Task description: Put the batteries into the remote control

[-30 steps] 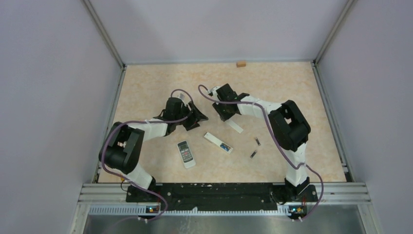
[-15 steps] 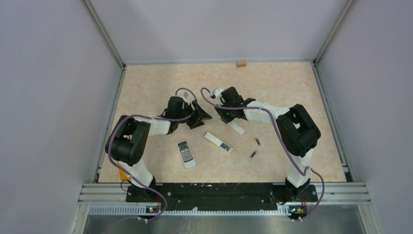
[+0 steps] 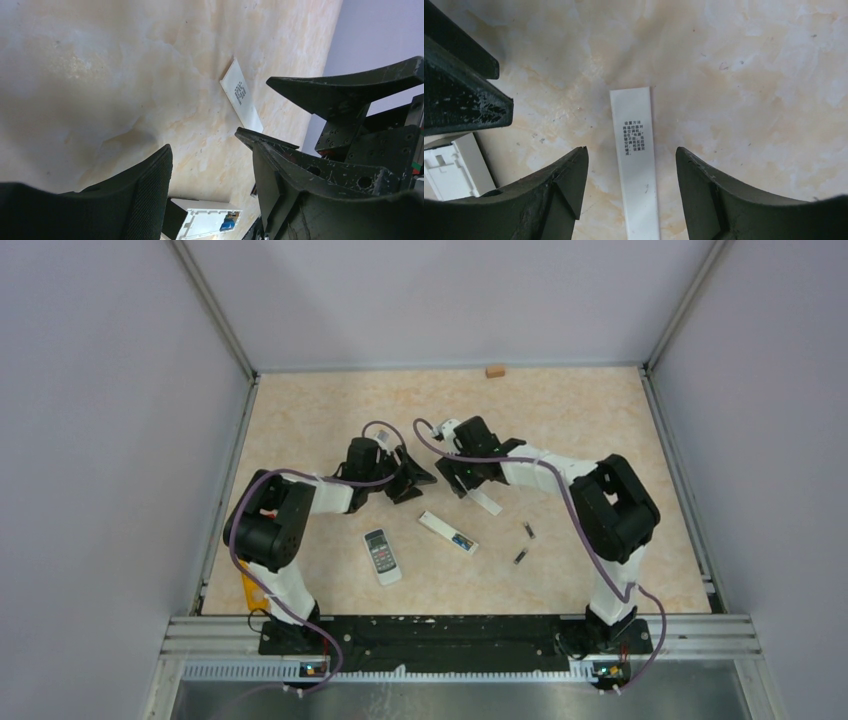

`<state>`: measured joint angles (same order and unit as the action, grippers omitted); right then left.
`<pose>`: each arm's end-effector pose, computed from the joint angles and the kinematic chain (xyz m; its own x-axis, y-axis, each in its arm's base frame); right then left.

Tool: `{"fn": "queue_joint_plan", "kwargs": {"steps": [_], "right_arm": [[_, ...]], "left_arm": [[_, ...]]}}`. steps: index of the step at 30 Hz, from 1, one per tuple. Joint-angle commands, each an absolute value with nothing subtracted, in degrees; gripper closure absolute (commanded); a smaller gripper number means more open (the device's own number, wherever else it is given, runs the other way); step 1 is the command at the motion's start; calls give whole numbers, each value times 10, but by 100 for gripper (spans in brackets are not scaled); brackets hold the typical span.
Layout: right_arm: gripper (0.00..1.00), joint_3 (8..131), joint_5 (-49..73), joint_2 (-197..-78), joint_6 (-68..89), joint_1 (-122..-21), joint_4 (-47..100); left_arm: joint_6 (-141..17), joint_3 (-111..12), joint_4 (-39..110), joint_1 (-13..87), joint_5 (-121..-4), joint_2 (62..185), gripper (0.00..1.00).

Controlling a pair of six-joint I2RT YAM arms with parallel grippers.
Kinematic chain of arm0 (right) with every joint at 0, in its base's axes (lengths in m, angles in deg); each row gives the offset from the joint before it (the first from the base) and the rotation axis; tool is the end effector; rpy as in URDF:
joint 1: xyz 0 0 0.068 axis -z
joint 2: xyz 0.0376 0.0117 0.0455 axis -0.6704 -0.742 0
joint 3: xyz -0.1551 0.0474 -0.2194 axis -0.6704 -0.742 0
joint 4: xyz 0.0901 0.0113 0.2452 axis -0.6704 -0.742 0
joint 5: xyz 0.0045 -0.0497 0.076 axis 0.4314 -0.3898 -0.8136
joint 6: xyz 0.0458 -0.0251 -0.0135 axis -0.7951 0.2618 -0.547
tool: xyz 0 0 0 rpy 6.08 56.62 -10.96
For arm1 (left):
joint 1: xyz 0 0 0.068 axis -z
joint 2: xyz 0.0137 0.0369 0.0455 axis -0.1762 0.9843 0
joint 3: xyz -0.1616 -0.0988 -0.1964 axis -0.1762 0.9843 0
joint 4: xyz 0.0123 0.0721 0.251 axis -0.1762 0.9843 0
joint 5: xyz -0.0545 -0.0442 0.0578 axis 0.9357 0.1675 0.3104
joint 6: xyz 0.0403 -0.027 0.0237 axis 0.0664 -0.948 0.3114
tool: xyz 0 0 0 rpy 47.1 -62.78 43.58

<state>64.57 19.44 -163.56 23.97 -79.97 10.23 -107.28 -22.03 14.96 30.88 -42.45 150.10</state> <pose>0.3135 0.2442 0.1808 -0.5598 -0.5759 -0.5958 -0.6832 0.7276 -0.0615 0.3155 -0.1375 0.1370 -0.8589 -0.4634 -0.2179 -0.0808 0.5428 -0.8360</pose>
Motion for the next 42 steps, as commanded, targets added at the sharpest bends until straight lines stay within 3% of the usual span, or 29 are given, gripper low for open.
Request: {"fn": "queue_joint_plan", "kwargs": {"steps": [1,5,14,19,22,27,30,31,35,42], "right_arm": [[35,708,224,-1666,239,-801,49],[46,755,218,-1703,248,-801,-3],[48,779,209,-1732,250,-802,-38],[63,796,180,-1748,251,-801,-62],[63,796,159,-1751,253,-801,-63],[50,803,148,-1759,255,-798,-76],[48,810,147,-1770,254,-795,-86],[49,809,148,-1773,254,-795,-86],[67,802,155,-1770,249,-797,-68],[71,742,163,-1707,258,-813,11]], "left_arm": [[-1072,-238,136,305,-434,1503,37],[-1069,-242,140,303,-432,1505,37],[-1065,-249,142,302,-423,1514,37],[-1061,-254,143,302,-415,1521,37],[-1052,-260,146,301,-407,1526,38],[-1032,-269,165,300,-402,1527,39],[-1027,-272,172,300,-402,1528,39],[-1027,-274,172,300,-401,1529,39],[-1027,-278,173,300,-399,1535,39],[-1027,-286,162,300,-379,1544,42]]}}
